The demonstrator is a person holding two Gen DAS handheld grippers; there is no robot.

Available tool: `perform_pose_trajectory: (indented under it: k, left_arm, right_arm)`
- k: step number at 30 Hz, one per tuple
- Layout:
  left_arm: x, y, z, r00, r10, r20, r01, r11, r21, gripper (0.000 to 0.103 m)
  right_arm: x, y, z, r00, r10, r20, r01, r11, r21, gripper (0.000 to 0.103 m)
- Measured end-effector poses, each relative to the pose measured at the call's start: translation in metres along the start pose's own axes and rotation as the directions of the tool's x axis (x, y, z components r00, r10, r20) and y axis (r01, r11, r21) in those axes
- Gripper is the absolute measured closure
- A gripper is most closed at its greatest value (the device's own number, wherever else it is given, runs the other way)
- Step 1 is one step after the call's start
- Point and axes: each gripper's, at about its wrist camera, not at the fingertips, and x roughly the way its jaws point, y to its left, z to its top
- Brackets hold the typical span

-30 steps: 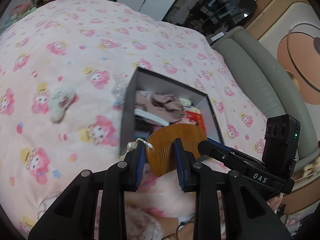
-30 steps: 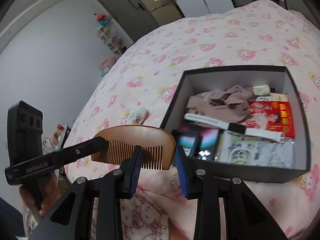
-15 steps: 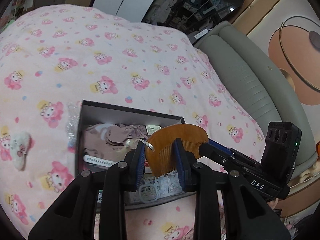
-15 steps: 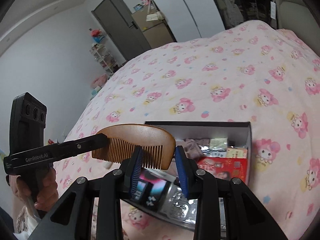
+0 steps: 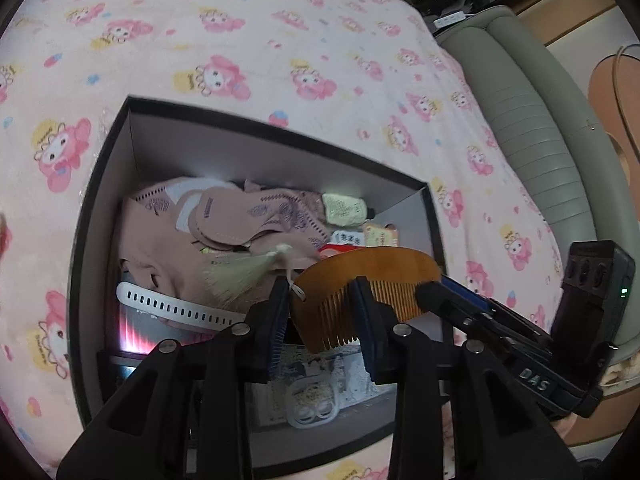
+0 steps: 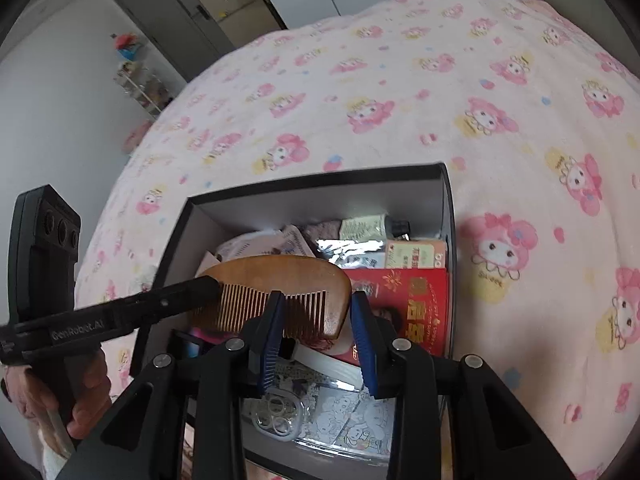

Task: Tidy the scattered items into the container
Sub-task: 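Carry the wooden comb into the black box and lower it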

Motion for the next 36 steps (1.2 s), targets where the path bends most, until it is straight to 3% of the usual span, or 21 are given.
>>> perform_pose_trajectory:
  k: [10, 19, 24, 31, 36]
  left_arm:
    - [0.025, 0.012, -0.006, 0.999, 0.03, -0.045, -0.031, 0.999, -0.01, 0.072]
    - [0.046, 0.009, -0.009, 0.988, 0.116, -0.099, -0.113, 0.993, 0.041, 0.07]
    - [0.05, 0.008, -0.014, 0.978, 0.182, -0.099, -0.174, 0.981, 0.079, 0.071]
    - [0.047, 0.017, -0.018, 0.975, 0.19, -0.118, -0.182, 0.98, 0.076, 0.068]
    - [0.019, 0.014, -0.023, 0.984, 0.179, 0.002, -0.179, 0.982, 0.059, 0.068]
  right_arm:
    - [0.029, 0.0, 0.001, 0.994, -0.092, -0.057, 0.09, 0.995, -0.031, 0.072]
    - [0.047, 0.009, -0.007, 0.971, -0.229, -0.068, 0.221, 0.969, -0.113, 0.071]
    - [0.056, 0.01, -0.011, 0.966, -0.242, -0.094, 0.229, 0.965, -0.125, 0.072]
    - [0.063, 0.012, -0.015, 0.957, -0.265, -0.118, 0.247, 0.958, -0.145, 0.072]
    - [0.037, 0.018, -0.012, 0.969, -0.246, 0.003, 0.244, 0.963, -0.117, 0.072]
